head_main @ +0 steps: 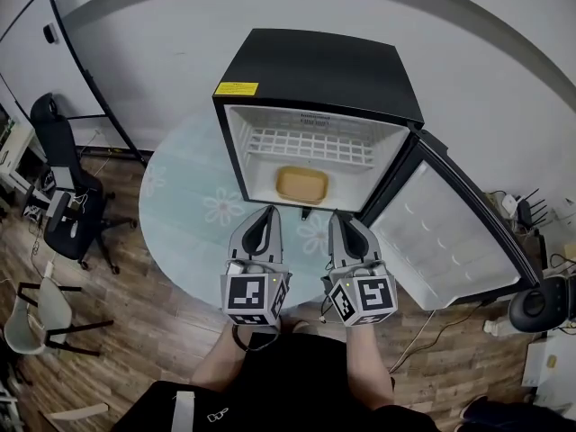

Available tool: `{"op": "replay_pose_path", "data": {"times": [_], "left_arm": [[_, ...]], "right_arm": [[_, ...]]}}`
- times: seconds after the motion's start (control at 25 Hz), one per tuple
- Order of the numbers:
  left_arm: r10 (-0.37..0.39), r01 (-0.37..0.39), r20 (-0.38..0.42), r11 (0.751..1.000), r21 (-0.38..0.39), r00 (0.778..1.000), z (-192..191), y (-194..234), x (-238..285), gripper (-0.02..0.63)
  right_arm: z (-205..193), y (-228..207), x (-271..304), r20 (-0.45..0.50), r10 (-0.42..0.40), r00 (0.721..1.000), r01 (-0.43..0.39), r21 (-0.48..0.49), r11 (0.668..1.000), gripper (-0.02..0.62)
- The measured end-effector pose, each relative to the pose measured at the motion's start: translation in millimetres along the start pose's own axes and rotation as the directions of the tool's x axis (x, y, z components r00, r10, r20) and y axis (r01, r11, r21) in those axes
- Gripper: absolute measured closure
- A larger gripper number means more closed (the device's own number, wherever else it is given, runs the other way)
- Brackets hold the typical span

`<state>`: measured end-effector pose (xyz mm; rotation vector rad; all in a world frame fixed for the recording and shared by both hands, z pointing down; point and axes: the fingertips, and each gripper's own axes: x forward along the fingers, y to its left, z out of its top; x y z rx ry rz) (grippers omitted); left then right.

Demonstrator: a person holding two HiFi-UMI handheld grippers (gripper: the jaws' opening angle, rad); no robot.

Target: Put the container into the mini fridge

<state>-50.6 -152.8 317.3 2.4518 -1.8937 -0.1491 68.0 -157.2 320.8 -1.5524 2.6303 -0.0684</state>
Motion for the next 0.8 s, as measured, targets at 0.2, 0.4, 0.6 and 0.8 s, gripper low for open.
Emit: {"op": "replay_pose_path", "data": {"times": [0.2, 0.4, 0.6, 0.8], "left_arm": [[0.01, -0.01, -0.012, 1.0, -0.005, 1.0, -3.0, 3.3, -2.7, 0.595], [-0.008, 0.008, -0.014, 1.0, 0.028, 1.0, -5.6, -8.5, 1.9, 0.595], [-0.025, 0.025, -0.003, 0.999, 0.036, 1.0, -2.9, -15.8, 6.5, 0.595], [-0.022, 0.022, -0.002, 0.999, 0.025, 1.0, -3.0, -12.5, 9.5, 0.595]], "right_arm": [[-2.4, 6.9, 0.3, -0.009, 0.018, 1.0, -0.018, -0.009, 1.0, 0.591], [-0.2, 6.1, 2.8, -0.007, 0.019, 1.0, -0.019, -0.01, 1.0, 0.591], [0.3, 3.2, 4.0, -0.006, 0.014, 1.0, -0.014, -0.013, 1.0, 0.59], [0.4, -5.4, 4.1, -0.003, -0.008, 1.0, 0.008, -0.006, 1.0, 0.591]]}}
